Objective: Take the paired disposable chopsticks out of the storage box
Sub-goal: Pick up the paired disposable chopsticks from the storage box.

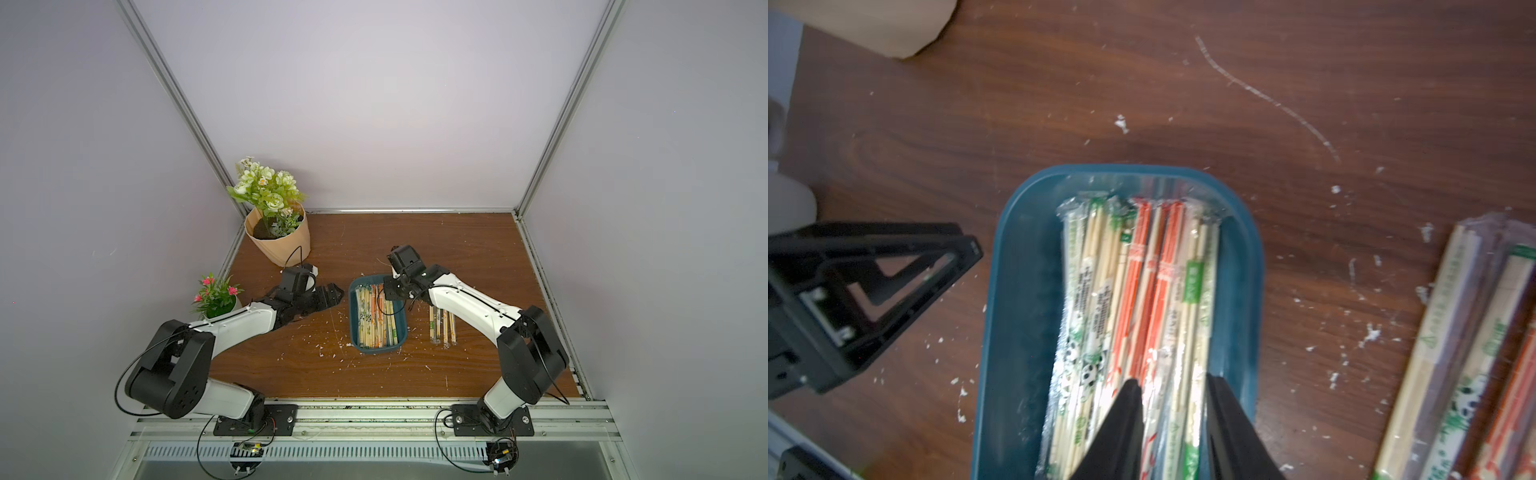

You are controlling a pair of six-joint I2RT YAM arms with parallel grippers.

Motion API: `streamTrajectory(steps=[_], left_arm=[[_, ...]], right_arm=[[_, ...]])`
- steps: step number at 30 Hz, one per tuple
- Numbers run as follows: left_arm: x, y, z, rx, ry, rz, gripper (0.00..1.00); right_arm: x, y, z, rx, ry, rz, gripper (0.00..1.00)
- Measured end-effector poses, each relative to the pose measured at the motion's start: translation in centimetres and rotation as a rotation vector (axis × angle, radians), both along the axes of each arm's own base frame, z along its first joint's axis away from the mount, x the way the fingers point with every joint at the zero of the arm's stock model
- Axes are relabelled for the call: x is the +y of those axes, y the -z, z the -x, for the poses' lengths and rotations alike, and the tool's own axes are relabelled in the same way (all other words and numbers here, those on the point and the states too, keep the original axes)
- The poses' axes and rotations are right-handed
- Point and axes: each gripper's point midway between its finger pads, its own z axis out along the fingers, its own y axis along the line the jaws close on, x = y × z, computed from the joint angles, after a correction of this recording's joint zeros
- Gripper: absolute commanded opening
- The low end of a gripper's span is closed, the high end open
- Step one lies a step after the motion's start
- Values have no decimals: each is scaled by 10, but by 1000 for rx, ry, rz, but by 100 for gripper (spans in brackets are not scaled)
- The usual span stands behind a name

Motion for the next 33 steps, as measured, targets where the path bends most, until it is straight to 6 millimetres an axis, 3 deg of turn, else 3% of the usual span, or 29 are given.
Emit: streamTrajectory(steps=[4, 18, 33], left_arm=[[0, 0, 0, 0, 0, 0, 98], [0, 1, 1, 1, 0, 0, 98], [0, 0, 0, -2, 1, 1, 98]], right_arm=[[15, 15, 16, 41, -33, 21, 32], [31, 53, 44, 117, -72, 85, 31], [33, 84, 53, 171, -88, 146, 29]])
